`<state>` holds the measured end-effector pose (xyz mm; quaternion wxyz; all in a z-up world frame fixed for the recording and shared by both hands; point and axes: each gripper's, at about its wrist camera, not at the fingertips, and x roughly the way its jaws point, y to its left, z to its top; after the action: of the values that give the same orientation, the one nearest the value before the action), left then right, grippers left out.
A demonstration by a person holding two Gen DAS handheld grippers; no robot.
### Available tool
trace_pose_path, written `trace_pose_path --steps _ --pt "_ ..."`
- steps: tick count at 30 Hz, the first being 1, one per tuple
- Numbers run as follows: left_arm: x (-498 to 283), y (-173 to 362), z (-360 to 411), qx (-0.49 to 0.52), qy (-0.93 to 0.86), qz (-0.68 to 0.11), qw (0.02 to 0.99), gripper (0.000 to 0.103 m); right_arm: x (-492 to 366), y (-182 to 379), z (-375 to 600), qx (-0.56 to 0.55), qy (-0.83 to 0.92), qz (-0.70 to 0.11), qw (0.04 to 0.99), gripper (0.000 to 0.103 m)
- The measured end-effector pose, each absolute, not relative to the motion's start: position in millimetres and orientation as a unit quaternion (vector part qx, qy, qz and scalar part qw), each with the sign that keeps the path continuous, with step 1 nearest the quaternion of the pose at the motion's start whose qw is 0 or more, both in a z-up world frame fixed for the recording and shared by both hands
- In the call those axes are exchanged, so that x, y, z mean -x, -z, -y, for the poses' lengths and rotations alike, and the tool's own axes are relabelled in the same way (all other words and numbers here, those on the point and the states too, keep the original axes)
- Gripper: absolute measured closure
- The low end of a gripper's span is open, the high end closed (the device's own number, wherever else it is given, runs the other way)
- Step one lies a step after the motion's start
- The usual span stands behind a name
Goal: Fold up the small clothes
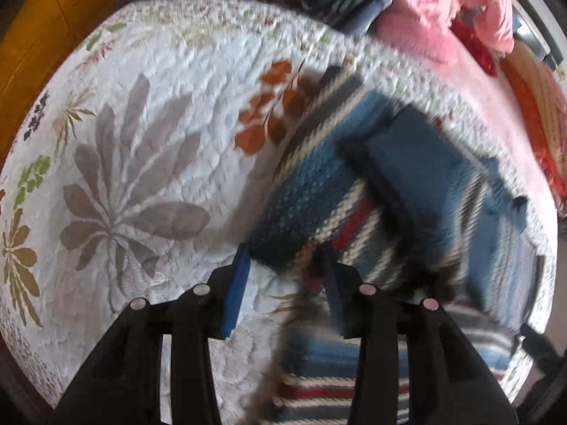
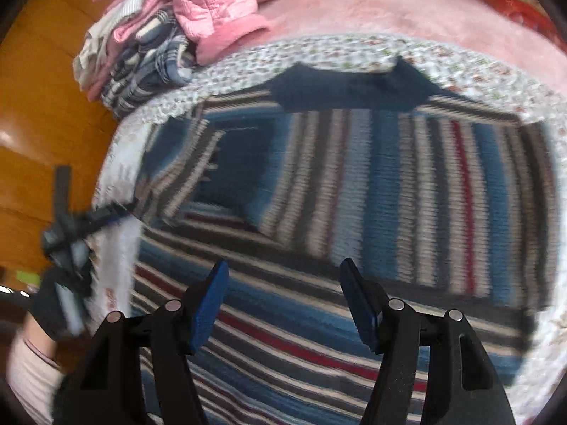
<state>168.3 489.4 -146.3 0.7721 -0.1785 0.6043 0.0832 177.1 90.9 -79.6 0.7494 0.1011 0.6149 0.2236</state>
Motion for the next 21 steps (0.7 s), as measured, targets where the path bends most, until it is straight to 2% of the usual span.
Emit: trace_pose_path --steps 7,11,18,19,21 --pt "-169 127 -512 0.241 -0.093 -0.580 0.772 0.064 -209 92 -161 -0.171 -0.231 -0.630 0.721 0.037" --pt "-165 101 -523 0.223 -0.131 -0.541 0.800 0.062 -219 96 -199 -0.161 -0.237 -0.640 0.713 0.037" --pt "-166 86 -528 0.228 -0.134 -0.523 0.811 0.062 -232 121 -241 -0.167 -0.216 -0.666 0.694 0.037" --pt "-168 87 -528 0.229 -0.133 -0.522 0.810 0.062 -233 123 -243 -0.170 -0.216 -0.667 0.693 0.041" --pt "-166 87 -529 0.233 -0.133 -0.522 0.810 0.062 -235 128 -248 -0.179 -0.220 -0.668 0.688 0.060"
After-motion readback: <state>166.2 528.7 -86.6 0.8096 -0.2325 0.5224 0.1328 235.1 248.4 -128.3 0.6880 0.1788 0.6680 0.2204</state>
